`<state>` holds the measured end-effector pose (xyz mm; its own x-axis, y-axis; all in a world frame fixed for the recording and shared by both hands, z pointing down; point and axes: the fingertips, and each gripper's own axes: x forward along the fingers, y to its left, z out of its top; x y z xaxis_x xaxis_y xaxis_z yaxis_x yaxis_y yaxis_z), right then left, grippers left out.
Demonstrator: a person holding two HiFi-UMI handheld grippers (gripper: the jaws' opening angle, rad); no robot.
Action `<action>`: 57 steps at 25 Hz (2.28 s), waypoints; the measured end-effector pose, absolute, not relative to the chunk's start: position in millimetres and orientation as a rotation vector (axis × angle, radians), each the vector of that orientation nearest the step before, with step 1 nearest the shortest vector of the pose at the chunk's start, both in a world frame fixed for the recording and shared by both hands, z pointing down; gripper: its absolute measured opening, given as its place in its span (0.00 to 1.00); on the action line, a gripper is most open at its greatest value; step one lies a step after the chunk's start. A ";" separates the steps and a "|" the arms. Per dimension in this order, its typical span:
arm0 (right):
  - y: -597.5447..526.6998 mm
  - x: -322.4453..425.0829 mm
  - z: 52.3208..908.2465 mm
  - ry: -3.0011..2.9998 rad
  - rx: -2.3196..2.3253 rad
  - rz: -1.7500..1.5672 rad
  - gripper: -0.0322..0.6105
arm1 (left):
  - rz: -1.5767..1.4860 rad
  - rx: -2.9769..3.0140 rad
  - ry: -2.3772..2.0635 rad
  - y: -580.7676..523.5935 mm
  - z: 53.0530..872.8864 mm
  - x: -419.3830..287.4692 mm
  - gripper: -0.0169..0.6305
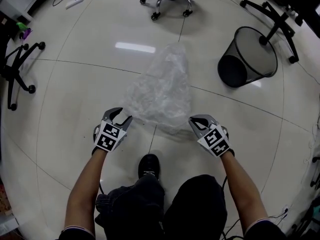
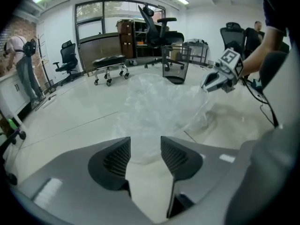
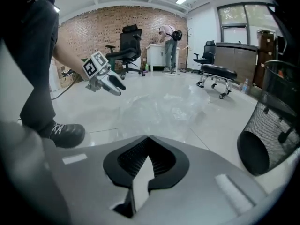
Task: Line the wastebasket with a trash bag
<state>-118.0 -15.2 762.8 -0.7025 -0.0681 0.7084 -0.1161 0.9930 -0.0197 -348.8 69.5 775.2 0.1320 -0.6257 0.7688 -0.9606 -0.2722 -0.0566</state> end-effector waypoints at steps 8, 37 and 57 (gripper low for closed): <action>-49.7 -103.3 738.8 -2.395 0.259 0.112 0.05 | 1.140 1.912 -1.498 48.1 817.4 -365.5 0.40; -104.6 0.7 562.5 -2.542 0.741 -0.016 0.05 | 0.811 2.322 -1.521 -45.7 626.4 -290.5 0.04; -133.1 99.3 388.8 -2.616 1.088 -0.204 0.05 | 0.617 2.720 -1.538 -115.8 365.8 -173.4 0.04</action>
<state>99.3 -133.1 388.8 -0.6682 -0.7108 0.2199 -0.6681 0.7033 0.2431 -173.4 -115.8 365.8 0.4586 -0.8329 0.3099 -0.8161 -0.5327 -0.2242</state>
